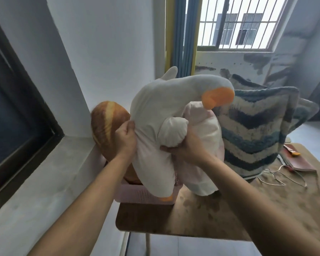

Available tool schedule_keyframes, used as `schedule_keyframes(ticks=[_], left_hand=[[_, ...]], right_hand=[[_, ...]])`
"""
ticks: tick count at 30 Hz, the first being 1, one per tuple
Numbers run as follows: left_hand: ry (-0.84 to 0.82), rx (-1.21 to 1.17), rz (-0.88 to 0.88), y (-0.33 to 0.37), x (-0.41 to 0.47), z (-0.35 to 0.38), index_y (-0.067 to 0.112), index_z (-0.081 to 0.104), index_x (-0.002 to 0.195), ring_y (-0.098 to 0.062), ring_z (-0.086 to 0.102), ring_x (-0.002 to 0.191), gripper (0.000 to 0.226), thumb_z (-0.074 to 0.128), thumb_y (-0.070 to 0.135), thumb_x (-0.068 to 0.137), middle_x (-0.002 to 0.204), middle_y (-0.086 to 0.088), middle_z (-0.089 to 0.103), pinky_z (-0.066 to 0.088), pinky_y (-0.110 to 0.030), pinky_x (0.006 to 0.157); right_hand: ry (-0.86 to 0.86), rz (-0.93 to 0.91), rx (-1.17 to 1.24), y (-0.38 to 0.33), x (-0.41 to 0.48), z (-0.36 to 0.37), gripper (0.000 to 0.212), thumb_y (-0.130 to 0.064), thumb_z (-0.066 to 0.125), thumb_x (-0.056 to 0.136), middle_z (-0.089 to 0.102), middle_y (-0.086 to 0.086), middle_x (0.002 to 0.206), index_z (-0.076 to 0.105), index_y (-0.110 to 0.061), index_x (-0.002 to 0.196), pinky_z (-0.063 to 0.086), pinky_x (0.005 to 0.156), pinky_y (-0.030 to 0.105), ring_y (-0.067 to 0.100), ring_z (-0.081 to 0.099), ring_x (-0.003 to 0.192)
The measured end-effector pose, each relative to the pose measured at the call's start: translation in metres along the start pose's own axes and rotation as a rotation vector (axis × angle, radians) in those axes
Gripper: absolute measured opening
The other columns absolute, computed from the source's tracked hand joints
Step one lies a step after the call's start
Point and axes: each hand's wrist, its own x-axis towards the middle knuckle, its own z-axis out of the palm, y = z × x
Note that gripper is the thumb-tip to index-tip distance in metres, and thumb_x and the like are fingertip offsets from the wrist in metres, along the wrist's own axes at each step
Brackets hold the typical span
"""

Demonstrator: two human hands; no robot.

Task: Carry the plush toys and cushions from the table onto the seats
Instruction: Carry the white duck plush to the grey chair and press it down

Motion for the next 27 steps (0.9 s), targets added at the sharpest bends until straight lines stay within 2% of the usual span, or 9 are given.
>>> schedule_keyframes(ticks=[4,7,9,12,15,17,20,23,27], left_hand=[[0.082,-0.016,0.102,0.056,0.005,-0.012,0.020,0.054,0.068,0.006,0.045,0.061,0.038,0.054,0.026,0.105,0.066,0.006,0.048,0.041,-0.023,0.067],[0.080,0.062,0.199,0.094,0.006,-0.029,0.030,0.067,0.086,-0.012,0.063,0.076,0.029,0.052,0.051,0.097,0.079,0.000,0.065,0.056,-0.032,0.081],[0.012,-0.024,0.312,0.118,-0.004,-0.036,0.022,0.068,0.090,-0.014,0.058,0.083,0.028,0.052,0.043,0.100,0.087,-0.001,0.064,0.049,-0.034,0.083],[-0.039,-0.122,0.440,0.156,-0.031,-0.044,0.021,0.071,0.091,-0.005,0.060,0.086,0.018,0.059,0.028,0.103,0.088,0.011,0.069,0.048,-0.026,0.085],[-0.097,-0.288,0.402,0.162,-0.036,-0.049,0.037,0.075,0.096,-0.003,0.064,0.117,0.010,0.065,0.039,0.094,0.117,0.022,0.071,0.052,-0.035,0.102],[-0.116,-0.327,0.314,0.160,-0.037,-0.044,0.039,0.070,0.116,-0.006,0.054,0.133,0.034,0.063,0.054,0.086,0.141,0.013,0.059,0.050,-0.039,0.107],[-0.373,-0.253,0.098,0.149,-0.049,-0.018,0.037,0.049,0.148,-0.004,0.041,0.141,0.075,0.058,0.075,0.085,0.156,0.014,0.044,0.032,-0.035,0.118],[-0.771,-0.341,-0.013,0.143,-0.079,0.031,0.036,0.056,0.144,-0.016,0.052,0.139,0.086,0.057,0.088,0.075,0.148,0.006,0.057,0.034,-0.048,0.119],[-0.852,-0.265,0.233,0.174,-0.165,0.096,0.043,0.041,0.152,-0.010,0.051,0.130,0.092,0.060,0.079,0.069,0.150,0.015,0.049,0.041,-0.027,0.104]], right_hand=[[0.080,0.006,0.119,-0.019,0.002,-0.021,0.096,-0.037,0.100,0.057,0.061,-0.006,0.132,0.053,-0.017,0.138,0.046,0.099,0.012,0.006,0.056,0.121],[0.080,0.044,0.242,-0.031,-0.002,-0.039,0.107,-0.048,0.099,0.054,0.060,-0.010,0.138,0.048,-0.023,0.145,0.050,0.105,0.026,0.004,0.057,0.126],[0.049,0.067,0.380,-0.041,-0.008,-0.050,0.107,-0.039,0.100,0.058,0.060,-0.012,0.138,0.044,-0.024,0.147,0.054,0.098,0.019,-0.004,0.060,0.122],[0.068,0.081,0.408,-0.054,-0.016,-0.059,0.113,-0.056,0.096,0.055,0.061,-0.007,0.140,0.044,-0.019,0.147,0.053,0.102,0.023,0.001,0.059,0.127],[0.187,0.119,0.445,-0.069,-0.037,-0.071,0.103,-0.063,0.092,0.057,0.069,-0.003,0.125,0.055,-0.017,0.141,0.054,0.103,0.030,0.011,0.066,0.115],[0.338,0.135,0.527,-0.080,-0.065,-0.086,0.071,-0.047,0.092,0.068,0.075,0.006,0.109,0.066,-0.019,0.128,0.057,0.100,0.039,0.026,0.070,0.102],[0.431,0.153,0.598,-0.096,-0.118,-0.109,0.025,-0.026,0.087,0.077,0.077,0.012,0.105,0.076,-0.019,0.099,0.053,0.095,0.058,0.041,0.069,0.102],[0.575,0.192,0.524,-0.084,-0.172,-0.136,0.045,-0.029,0.094,0.069,0.075,-0.011,0.120,0.074,-0.031,0.110,0.054,0.101,0.037,0.013,0.069,0.115],[0.781,0.338,0.477,-0.058,-0.264,-0.186,0.058,-0.002,0.086,0.075,0.074,0.007,0.123,0.064,-0.003,0.129,0.060,0.091,0.028,0.022,0.070,0.113]])
